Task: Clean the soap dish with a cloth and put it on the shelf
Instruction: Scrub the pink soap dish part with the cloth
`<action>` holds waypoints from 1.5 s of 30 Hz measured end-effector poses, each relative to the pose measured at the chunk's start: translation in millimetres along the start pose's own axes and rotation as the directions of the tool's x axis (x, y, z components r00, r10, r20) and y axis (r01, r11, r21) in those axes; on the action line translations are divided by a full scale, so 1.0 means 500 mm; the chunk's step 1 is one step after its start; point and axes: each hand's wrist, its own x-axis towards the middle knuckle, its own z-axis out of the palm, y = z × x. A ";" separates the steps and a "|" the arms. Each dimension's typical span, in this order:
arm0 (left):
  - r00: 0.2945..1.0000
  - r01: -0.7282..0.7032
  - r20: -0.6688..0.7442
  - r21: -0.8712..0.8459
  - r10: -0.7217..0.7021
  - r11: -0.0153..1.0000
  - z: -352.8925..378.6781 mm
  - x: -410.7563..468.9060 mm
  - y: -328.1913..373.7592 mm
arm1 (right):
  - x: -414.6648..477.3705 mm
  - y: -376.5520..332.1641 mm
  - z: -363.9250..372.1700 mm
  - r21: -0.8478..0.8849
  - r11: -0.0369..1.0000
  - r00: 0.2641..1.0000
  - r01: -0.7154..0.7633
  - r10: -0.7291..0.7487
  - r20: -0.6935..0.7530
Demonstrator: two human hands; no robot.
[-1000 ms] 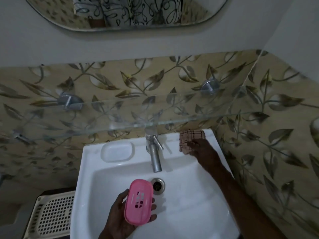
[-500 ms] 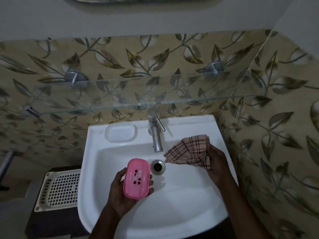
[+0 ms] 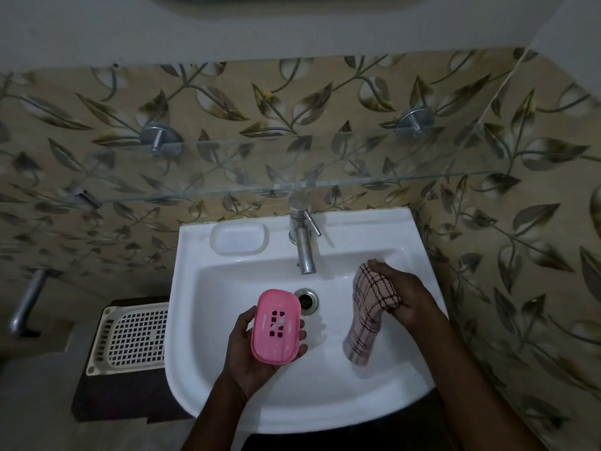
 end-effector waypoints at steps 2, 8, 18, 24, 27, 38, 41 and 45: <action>1.000 -0.018 0.024 0.019 0.018 1.000 0.004 -0.006 0.002 | -0.036 -0.008 0.013 -0.256 0.962 0.995 0.097 -0.099 0.006; 0.994 -0.029 0.106 0.046 0.024 0.998 0.023 -0.019 0.001 | -0.095 0.031 0.010 -0.917 0.232 0.801 0.325 -0.583 0.136; 0.949 0.024 0.303 0.214 -0.089 0.977 0.070 -0.017 0.023 | -0.149 -0.009 0.051 -0.492 0.785 0.922 0.377 -0.270 0.276; 0.924 0.116 0.313 0.319 -0.220 0.941 0.113 -0.008 0.081 | -0.117 -0.049 0.091 -0.480 0.822 0.915 0.308 -0.118 0.385; 0.899 0.164 0.334 0.342 -0.283 0.925 0.115 -0.002 0.087 | -0.084 -0.048 0.099 -0.425 0.870 0.926 0.251 -0.088 0.366; 0.941 0.114 0.288 0.230 -0.179 0.967 0.092 0.006 0.065 | -0.064 0.130 0.058 0.240 0.970 0.896 0.050 -0.149 0.417; 0.963 0.079 0.232 0.237 -0.135 0.968 0.091 -0.002 0.068 | -0.050 0.112 0.073 0.049 0.950 0.943 0.309 -0.313 0.112; 0.988 -0.058 0.150 0.150 0.035 0.987 0.081 -0.009 0.079 | -0.066 0.085 0.090 -0.590 0.585 0.765 0.557 -0.638 0.089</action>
